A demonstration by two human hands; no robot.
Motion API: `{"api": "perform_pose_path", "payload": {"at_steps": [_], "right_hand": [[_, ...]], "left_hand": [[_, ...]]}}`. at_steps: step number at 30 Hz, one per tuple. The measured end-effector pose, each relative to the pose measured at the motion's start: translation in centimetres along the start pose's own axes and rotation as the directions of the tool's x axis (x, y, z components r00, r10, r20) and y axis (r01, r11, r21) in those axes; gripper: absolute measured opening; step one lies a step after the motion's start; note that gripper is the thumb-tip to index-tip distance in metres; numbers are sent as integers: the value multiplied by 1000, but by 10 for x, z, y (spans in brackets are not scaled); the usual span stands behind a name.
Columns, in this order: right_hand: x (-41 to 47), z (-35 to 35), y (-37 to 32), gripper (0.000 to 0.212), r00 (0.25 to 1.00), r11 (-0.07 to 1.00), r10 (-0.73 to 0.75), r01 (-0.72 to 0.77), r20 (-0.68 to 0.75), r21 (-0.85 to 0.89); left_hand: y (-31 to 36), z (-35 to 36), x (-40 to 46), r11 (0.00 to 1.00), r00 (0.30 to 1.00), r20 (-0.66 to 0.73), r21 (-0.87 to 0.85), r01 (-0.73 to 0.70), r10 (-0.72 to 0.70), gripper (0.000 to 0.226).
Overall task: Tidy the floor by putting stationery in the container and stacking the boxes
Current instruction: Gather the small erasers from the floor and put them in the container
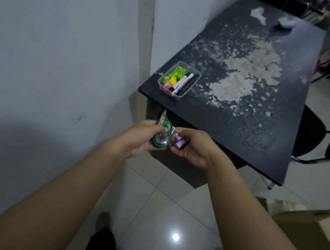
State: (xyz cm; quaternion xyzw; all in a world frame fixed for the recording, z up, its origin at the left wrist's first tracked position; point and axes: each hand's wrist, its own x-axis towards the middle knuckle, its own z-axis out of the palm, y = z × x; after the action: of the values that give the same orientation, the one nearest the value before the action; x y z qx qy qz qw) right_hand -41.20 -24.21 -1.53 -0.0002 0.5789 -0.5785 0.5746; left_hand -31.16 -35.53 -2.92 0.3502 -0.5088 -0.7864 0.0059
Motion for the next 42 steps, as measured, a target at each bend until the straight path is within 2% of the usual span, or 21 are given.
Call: {"api": "perform_pose_path", "payload": {"at_steps": [5,10,15,21,26,31,37,39,42], "right_hand": [[10,19,-25,24,999,998,-36,35,-27,-51],[26,37,-45,24,997,996,-47,42,-59,-74],[49,46,-73,20,997,997,-60,57,-52,-59],[75,36,-98,23,997,997,-82,82,5,12],[102,16,-118,18,999,999,-36,36,15,26],[139,-3,-151,16,1000,979,20,-15,22,-204],[189,-23,-192,14,991,919,101,-59,90,-390],[210,-28,-203,13,992,843,99,-44,74,-536],[236,-36,-208,17,996,644,55,19,70,-764]], "left_hand": [[27,-3,2,999,997,-61,6,-52,52,12],[53,-20,19,997,998,-58,79,-13,18,8],[82,-36,43,991,999,-46,133,-16,22,24],[108,-44,73,997,1000,1,76,-4,4,25],[115,-43,103,999,999,16,16,30,-30,20],[123,-33,135,998,999,-32,-49,33,-35,20],[130,-23,174,990,989,-134,-132,46,-64,24],[129,-24,187,985,981,-187,-171,28,-60,27],[125,-29,201,984,962,-262,-175,30,-76,30]]}}
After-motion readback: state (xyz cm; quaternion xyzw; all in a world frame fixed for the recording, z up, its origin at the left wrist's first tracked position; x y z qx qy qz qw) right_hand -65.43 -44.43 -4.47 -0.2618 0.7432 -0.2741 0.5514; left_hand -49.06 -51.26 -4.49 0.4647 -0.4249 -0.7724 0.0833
